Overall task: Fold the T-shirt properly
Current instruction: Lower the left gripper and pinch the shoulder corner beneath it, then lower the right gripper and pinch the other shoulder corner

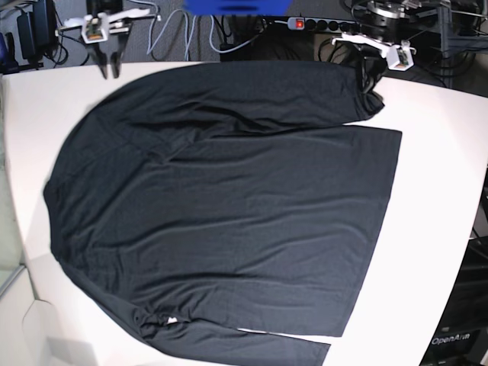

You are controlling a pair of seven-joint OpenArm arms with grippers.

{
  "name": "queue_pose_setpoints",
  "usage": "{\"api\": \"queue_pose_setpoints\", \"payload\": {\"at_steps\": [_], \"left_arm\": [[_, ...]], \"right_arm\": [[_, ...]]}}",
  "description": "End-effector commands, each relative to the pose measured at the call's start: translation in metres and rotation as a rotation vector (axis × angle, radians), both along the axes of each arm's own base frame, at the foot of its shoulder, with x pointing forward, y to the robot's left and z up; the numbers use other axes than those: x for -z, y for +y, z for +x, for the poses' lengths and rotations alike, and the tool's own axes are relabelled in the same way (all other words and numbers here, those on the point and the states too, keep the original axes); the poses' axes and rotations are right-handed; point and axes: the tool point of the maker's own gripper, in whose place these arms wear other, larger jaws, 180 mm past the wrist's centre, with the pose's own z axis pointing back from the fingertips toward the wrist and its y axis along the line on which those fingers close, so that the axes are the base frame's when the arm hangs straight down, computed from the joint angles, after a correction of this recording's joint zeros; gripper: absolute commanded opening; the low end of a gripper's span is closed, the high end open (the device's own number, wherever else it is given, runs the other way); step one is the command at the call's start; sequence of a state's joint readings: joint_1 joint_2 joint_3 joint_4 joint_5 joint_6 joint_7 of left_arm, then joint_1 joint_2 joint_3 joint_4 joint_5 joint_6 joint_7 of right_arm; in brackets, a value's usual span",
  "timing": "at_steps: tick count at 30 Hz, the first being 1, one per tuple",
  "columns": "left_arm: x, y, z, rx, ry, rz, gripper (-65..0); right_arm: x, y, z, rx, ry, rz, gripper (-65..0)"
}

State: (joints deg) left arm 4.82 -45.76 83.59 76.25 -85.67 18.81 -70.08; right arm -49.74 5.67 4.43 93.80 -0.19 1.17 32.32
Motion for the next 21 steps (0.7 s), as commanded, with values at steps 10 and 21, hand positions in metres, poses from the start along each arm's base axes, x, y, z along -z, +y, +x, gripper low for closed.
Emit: {"api": "queue_pose_setpoints", "payload": {"at_steps": [10, 21], "left_arm": [[-0.008, 0.011, -0.003, 0.008, -0.015, 0.019, -65.0], [-0.011, 0.022, 0.001, 0.01, -0.023, 0.045, -65.0]], "right_arm": [[-0.003, -0.002, 0.023, 0.014, 0.0, -0.005, -35.2], [0.012, -0.005, 0.058, 0.084, 0.077, 0.278, -35.0]]}}
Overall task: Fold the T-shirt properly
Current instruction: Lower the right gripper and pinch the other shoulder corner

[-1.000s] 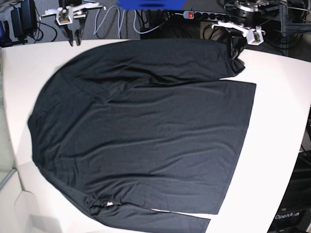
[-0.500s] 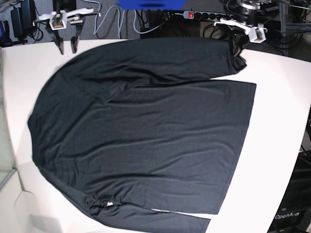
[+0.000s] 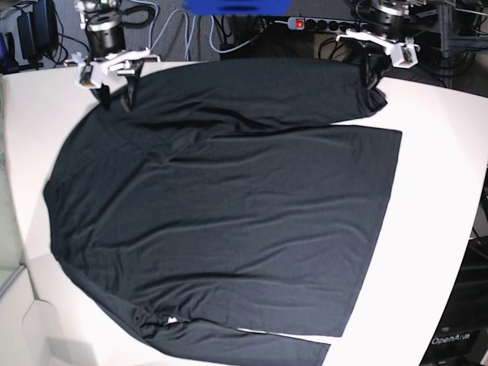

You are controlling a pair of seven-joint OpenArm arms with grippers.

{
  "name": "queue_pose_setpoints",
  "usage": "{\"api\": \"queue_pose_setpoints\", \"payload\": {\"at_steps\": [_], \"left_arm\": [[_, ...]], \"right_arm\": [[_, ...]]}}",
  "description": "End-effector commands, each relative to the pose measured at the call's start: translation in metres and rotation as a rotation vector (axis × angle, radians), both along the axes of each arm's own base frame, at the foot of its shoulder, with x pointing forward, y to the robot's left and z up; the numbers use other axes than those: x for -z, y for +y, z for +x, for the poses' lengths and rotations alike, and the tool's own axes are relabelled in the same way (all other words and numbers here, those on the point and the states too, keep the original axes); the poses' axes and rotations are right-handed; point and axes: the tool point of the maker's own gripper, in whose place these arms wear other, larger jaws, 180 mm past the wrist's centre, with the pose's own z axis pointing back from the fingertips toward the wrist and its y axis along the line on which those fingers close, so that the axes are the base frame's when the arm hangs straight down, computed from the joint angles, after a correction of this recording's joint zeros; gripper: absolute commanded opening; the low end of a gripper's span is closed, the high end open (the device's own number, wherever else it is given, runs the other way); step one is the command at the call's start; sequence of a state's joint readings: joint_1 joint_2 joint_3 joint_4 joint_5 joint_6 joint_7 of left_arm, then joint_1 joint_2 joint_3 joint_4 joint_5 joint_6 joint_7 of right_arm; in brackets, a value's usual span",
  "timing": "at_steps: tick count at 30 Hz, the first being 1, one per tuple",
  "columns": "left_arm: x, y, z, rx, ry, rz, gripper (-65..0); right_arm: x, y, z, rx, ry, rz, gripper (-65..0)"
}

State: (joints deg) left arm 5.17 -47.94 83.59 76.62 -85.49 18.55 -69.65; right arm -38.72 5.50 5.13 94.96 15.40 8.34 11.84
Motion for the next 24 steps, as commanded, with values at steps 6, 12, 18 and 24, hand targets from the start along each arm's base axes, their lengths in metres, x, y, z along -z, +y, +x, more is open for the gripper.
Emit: {"api": "queue_pose_setpoints", "payload": {"at_steps": [6, 12, 18, 24], "left_arm": [[-0.014, 0.007, 0.004, 0.003, -0.037, 0.001, -65.0], [-0.014, 0.007, 0.005, 0.002, -0.039, 0.002, -65.0], [-0.017, 0.005, 0.012, 0.006, -0.055, -0.001, -65.0], [-0.017, 0.005, 0.012, 0.005, -0.056, -0.003, -65.0]], "right_arm": [[-0.014, -0.031, 0.002, 0.101, -0.044, 0.033, -34.9], [-0.015, -0.04, 0.004, 0.144, -0.051, 0.075, -34.8], [-0.002, -0.033, 0.009, 0.127, 0.021, 0.098, -34.8], [0.003, -0.032, 0.011, 0.12, 0.057, 0.107, -34.8]]}}
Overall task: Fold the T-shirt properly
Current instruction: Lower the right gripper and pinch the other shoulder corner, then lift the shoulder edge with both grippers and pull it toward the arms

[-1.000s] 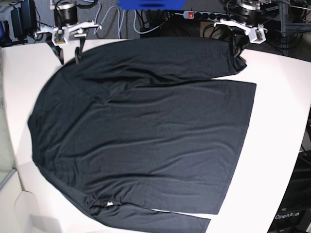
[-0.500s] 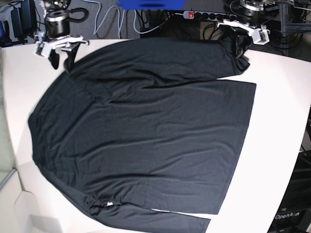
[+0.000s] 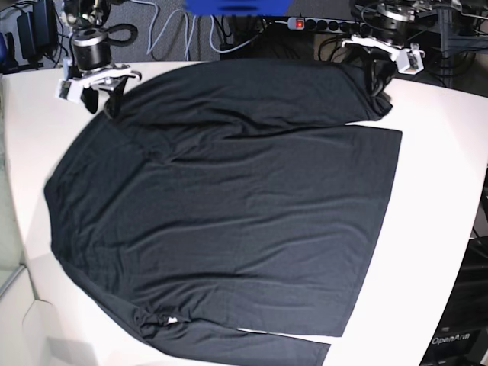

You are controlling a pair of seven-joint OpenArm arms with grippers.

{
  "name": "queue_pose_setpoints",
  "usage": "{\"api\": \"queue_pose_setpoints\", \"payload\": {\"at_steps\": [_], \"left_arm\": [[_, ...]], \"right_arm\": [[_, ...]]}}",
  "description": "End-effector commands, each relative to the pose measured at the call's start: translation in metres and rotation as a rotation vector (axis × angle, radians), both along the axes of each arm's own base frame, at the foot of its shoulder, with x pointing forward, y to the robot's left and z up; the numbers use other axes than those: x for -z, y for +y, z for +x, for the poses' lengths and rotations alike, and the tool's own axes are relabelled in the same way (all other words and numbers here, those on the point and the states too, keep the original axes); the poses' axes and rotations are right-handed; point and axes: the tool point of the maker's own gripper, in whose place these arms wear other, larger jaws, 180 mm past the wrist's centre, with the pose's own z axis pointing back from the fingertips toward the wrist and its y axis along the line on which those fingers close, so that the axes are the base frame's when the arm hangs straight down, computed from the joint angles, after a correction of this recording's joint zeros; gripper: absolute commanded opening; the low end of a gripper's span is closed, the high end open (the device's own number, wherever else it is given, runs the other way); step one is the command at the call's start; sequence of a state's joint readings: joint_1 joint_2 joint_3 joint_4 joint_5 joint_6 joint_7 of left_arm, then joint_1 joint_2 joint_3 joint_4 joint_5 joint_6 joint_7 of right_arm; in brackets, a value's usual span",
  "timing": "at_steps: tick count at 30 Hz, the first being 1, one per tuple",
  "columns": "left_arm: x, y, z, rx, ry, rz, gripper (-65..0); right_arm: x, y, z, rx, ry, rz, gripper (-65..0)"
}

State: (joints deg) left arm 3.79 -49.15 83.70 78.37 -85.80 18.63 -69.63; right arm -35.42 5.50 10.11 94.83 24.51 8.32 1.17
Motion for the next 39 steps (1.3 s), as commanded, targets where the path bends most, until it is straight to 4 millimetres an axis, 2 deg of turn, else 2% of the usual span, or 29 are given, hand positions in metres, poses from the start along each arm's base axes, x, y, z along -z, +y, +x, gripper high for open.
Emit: {"api": "queue_pose_setpoints", "payload": {"at_steps": [1, 3, 11, 24, 30, 34, 36, 39], "left_arm": [[-0.008, 0.002, 0.002, 0.007, -0.036, 0.004, -65.0], [-0.009, 0.003, 0.003, 0.005, -0.038, 0.006, -65.0], [-0.009, 0.002, 0.003, 0.005, -0.038, 0.003, -65.0], [-0.009, 0.001, 0.003, 0.005, -0.038, 0.0, -65.0], [-0.009, 0.001, 0.003, 0.005, -0.038, 0.0, -65.0], [-0.009, 0.001, 0.003, 0.005, -0.038, 0.0, -65.0], [-0.009, 0.001, 0.003, 0.006, -0.037, 0.0, -65.0], [-0.008, 0.001, 0.002, 0.007, -0.036, -0.001, -65.0]], "right_arm": [[-0.008, -0.002, 0.002, 0.005, -0.031, 0.001, -34.8], [-0.009, -0.002, 0.006, 0.006, -0.039, 0.003, -34.8], [0.017, -0.01, -0.009, 0.107, 0.013, 0.12, -34.8], [0.018, -0.005, -0.008, 0.098, 0.012, 0.129, -34.9], [0.015, 0.01, 0.004, 0.043, -0.002, 0.141, -35.2], [0.015, 0.013, 0.004, 0.035, -0.002, 0.146, -35.4], [0.015, 0.013, 0.005, 0.035, -0.003, 0.146, -37.9], [0.013, 0.013, 0.01, 0.036, -0.016, 0.146, -45.9]]}}
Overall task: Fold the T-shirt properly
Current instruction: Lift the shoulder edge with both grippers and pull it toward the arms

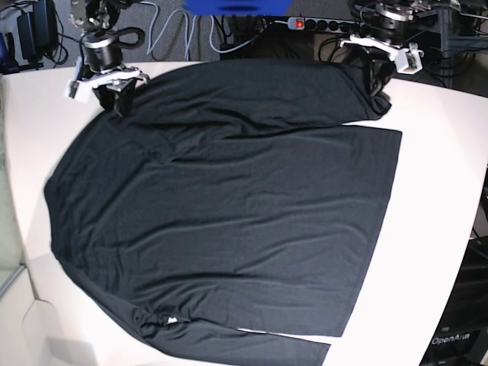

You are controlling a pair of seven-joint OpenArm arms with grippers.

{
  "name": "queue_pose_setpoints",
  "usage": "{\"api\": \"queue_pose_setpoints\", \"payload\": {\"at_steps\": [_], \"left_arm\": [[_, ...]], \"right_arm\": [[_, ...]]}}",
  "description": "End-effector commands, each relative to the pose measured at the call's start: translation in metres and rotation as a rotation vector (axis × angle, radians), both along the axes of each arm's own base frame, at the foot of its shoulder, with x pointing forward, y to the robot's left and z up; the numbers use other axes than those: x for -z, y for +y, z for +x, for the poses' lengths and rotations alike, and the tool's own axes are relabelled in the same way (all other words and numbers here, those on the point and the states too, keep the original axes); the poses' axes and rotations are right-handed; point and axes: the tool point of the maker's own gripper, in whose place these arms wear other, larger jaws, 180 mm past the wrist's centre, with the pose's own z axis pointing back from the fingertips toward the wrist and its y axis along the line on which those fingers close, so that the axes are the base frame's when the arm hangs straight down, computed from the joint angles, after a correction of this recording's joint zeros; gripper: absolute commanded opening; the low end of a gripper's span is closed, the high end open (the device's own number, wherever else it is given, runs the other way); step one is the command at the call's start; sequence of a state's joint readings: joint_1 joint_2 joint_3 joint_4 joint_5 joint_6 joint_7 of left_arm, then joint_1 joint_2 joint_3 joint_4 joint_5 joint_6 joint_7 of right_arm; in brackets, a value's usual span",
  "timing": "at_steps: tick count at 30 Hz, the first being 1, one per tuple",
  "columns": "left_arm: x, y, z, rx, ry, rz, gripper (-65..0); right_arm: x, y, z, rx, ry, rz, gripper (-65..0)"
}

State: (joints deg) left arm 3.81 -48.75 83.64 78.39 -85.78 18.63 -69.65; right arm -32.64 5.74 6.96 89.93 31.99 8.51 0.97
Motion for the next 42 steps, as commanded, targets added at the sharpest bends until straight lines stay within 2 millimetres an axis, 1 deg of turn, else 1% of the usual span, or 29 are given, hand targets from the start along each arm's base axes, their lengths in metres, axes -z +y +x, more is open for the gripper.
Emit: {"api": "queue_pose_setpoints", "payload": {"at_steps": [1, 5, 6, 7, 11, 13, 17, 20, 23, 26, 29, 31, 34, 35, 37, 39, 42], "left_arm": [[-0.009, 0.004, 0.002, 0.008, -0.035, 0.007, -65.0], [-0.009, 0.003, 0.002, 0.009, -0.033, 0.005, -65.0], [-0.009, 0.003, 0.002, 0.009, -0.033, 0.005, -65.0], [-0.009, 0.003, 0.002, 0.009, -0.033, 0.005, -65.0], [-0.009, 0.003, 0.003, 0.007, -0.036, 0.004, -65.0], [-0.009, 0.004, 0.003, 0.005, -0.038, 0.008, -65.0], [-0.013, 0.0, 0.008, 0.003, -0.051, -0.007, -65.0], [-0.02, -0.004, 0.016, 0.003, -0.07, -0.027, -65.0], [-0.024, -0.007, 0.018, 0.002, -0.075, -0.044, -65.0], [-0.027, -0.007, 0.026, 0.004, -0.095, -0.042, -65.0], [-0.03, -0.009, 0.027, 0.004, -0.097, -0.054, -65.0], [-0.036, -0.005, 0.029, 0.004, -0.104, -0.053, -65.0], [-0.048, -0.007, 0.043, 0.006, -0.14, -0.068, -65.0], [-0.05, -0.003, 0.044, 0.007, -0.145, -0.06, -65.0], [-0.056, 0.002, 0.052, 0.008, -0.166, -0.046, -65.0], [-0.062, 0.0, 0.057, 0.009, -0.181, -0.059, -65.0], [-0.071, 0.003, 0.065, 0.011, -0.204, -0.059, -65.0]], "right_arm": [[-0.007, -0.004, 0.004, 0.007, -0.031, -0.005, -49.0], [-0.007, -0.004, 0.004, 0.006, -0.031, -0.006, -61.9], [-0.007, -0.005, 0.004, 0.004, -0.031, -0.01, -64.2], [-0.008, -0.006, 0.004, 0.0, -0.031, -0.015, -65.0], [-0.011, -0.007, 0.006, -0.003, -0.041, -0.019, -64.9], [-0.015, -0.011, 0.008, -0.009, -0.051, -0.033, -64.9], [-0.029, -0.012, 0.014, -0.027, -0.085, -0.049, -64.9], [-0.041, -0.009, 0.019, -0.038, -0.115, -0.052, -64.9], [-0.051, -0.007, 0.024, -0.045, -0.143, -0.055, -64.9], [-0.058, -0.006, 0.027, -0.05, -0.161, -0.057, -64.9], [-0.063, -0.005, 0.029, -0.054, -0.176, -0.06, -64.9], [-0.067, -0.004, 0.032, -0.057, -0.188, -0.059, -64.9], [-0.072, -0.004, 0.036, -0.069, -0.201, -0.069, -64.9], [-0.074, -0.004, 0.037, -0.074, -0.207, -0.07, -64.9], [-0.081, -0.003, 0.045, -0.076, -0.234, -0.073, -64.9], [-0.083, -0.002, 0.049, -0.084, -0.235, -0.073, -64.9], [-0.088, -0.002, 0.065, -0.095, -0.241, -0.073, -64.9]]}}
